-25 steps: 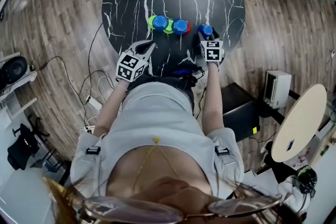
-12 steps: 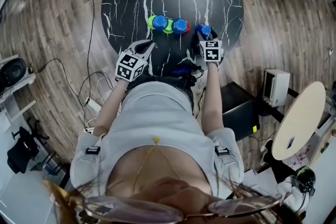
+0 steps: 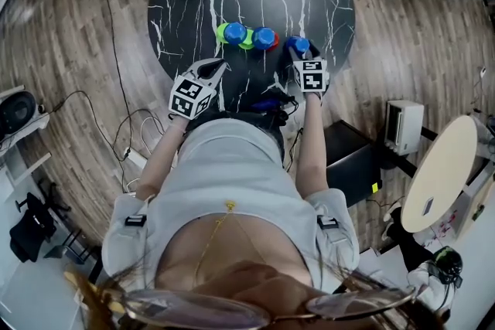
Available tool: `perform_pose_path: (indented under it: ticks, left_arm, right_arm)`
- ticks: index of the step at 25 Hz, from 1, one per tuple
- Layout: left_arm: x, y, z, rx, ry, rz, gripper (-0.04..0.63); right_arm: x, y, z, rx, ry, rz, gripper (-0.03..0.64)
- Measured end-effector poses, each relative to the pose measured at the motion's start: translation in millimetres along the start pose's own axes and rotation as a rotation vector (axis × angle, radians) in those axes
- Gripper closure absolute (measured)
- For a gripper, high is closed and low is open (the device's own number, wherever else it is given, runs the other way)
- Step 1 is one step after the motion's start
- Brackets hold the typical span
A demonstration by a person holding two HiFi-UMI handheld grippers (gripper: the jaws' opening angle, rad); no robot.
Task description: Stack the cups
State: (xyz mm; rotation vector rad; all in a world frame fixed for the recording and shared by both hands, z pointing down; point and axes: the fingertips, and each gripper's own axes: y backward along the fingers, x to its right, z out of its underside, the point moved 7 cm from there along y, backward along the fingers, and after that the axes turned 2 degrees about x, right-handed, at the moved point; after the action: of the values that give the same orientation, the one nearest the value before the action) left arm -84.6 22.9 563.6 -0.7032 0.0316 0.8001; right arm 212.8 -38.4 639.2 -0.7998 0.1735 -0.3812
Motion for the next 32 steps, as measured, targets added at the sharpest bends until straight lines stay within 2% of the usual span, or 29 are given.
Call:
perform_pose_path:
  ticks: [27, 32]
  left_arm:
    - [-13, 11, 0, -0.005, -0.018, 0.032, 0.565]
    - [-17, 14, 1, -0.005, -0.001, 0.044, 0.565]
  right_arm:
    - [-22, 58, -49, 0.067, -0.018, 0.019, 0.368]
    - [-27, 67, -61, 0.083, -0.008, 0.021, 0.368]
